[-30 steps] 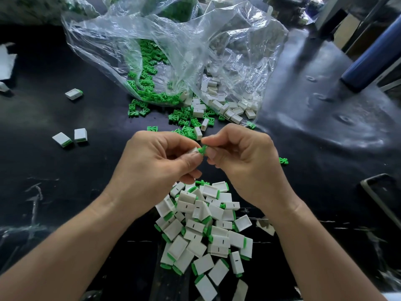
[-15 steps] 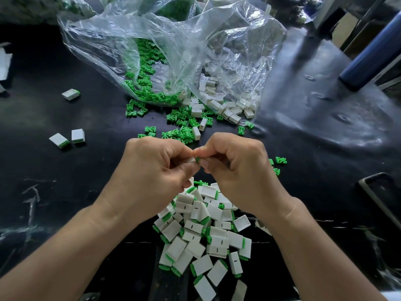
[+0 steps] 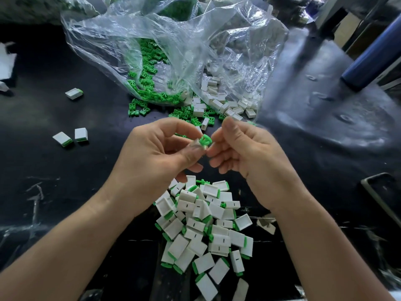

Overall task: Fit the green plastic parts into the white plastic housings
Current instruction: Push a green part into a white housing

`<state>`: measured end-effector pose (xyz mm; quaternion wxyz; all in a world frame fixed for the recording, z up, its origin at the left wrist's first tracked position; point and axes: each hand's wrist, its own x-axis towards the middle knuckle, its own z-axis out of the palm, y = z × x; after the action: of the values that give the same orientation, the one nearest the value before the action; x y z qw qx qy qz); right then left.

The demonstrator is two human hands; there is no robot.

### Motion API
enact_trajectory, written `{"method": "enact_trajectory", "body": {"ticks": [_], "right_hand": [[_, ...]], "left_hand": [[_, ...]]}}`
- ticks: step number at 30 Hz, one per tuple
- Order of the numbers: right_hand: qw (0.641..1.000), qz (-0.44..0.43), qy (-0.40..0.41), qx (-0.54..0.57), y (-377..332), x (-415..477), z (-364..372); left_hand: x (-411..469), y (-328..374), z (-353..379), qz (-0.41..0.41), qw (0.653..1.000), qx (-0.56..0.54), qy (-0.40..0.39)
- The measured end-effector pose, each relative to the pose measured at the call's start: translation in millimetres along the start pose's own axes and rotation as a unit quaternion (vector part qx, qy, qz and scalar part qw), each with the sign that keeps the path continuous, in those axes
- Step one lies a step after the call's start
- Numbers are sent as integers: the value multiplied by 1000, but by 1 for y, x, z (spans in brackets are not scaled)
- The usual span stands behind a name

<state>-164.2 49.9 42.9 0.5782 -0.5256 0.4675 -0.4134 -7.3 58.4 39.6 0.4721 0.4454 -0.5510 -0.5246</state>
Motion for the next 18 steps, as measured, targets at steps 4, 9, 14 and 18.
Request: {"method": "enact_trajectory", "body": {"ticks": [4,9,14,18], "right_hand": [[994,88,-66,24,-2,1,2],[984,112,-132,35,-1,-1,12],[979,137,-149,36,-3,-3,13],[980,134,-142,34,-3,-3,13]], "left_hand": [[0,-1,1,61,998,7,0],[-1,1,2,66,998,11,-6],[-1,2,5,50,999,-14,-7],[-2,5,3,12,997,-57,-44]]}}
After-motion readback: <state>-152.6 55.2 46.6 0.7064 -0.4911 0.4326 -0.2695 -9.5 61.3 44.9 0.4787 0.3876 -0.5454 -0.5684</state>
